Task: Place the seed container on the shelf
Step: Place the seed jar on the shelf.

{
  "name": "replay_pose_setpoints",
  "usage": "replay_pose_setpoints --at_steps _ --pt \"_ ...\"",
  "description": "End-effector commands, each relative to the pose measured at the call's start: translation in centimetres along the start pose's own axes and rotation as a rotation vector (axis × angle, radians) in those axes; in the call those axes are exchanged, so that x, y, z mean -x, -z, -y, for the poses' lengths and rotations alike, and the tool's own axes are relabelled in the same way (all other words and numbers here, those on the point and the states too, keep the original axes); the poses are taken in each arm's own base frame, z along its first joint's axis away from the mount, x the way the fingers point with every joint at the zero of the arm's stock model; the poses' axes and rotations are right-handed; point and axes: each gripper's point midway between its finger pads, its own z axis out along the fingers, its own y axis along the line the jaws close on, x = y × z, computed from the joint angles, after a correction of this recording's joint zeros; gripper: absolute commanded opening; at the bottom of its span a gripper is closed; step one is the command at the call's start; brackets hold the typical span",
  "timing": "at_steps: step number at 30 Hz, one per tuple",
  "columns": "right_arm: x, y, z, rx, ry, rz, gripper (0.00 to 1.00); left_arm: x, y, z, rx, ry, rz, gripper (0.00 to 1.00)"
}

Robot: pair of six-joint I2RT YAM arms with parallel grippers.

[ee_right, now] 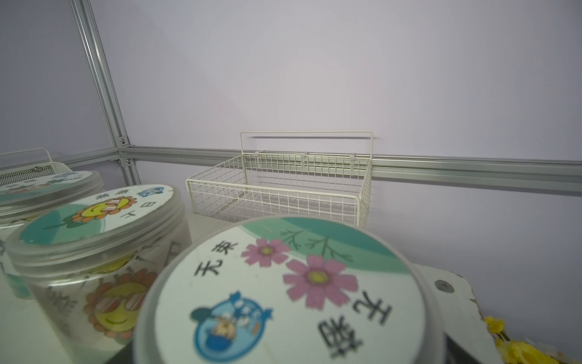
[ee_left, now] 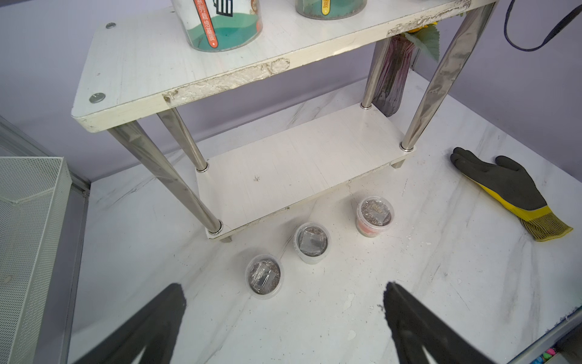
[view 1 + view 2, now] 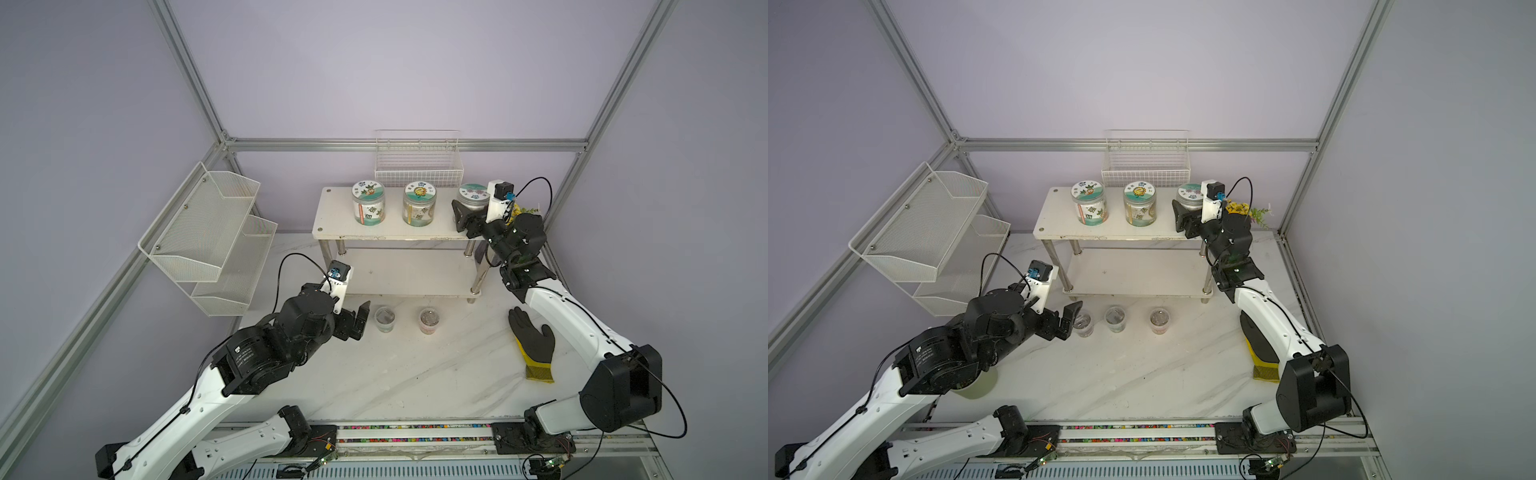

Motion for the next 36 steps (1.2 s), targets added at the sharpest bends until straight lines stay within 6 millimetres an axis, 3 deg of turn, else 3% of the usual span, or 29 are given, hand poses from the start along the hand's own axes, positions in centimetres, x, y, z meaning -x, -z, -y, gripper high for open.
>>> replay_pose_setpoints --at_steps 1,24,36 --pt "1.76 -0.09 -0.2 0.018 -0.004 0.031 0.6 0.72 -0.01 0.1 -0.01 -0.007 0.028 1.0" --pt "1.68 0.43 -0.62 0.037 0.03 0.021 0.97 0.49 -0.09 -0.04 -0.013 0.003 0.024 1.0" --pt "1.73 0.5 -0.45 0.026 0.027 0.01 0.97 0.5 -0.29 0.06 -0.015 -0.002 0.021 1.0"
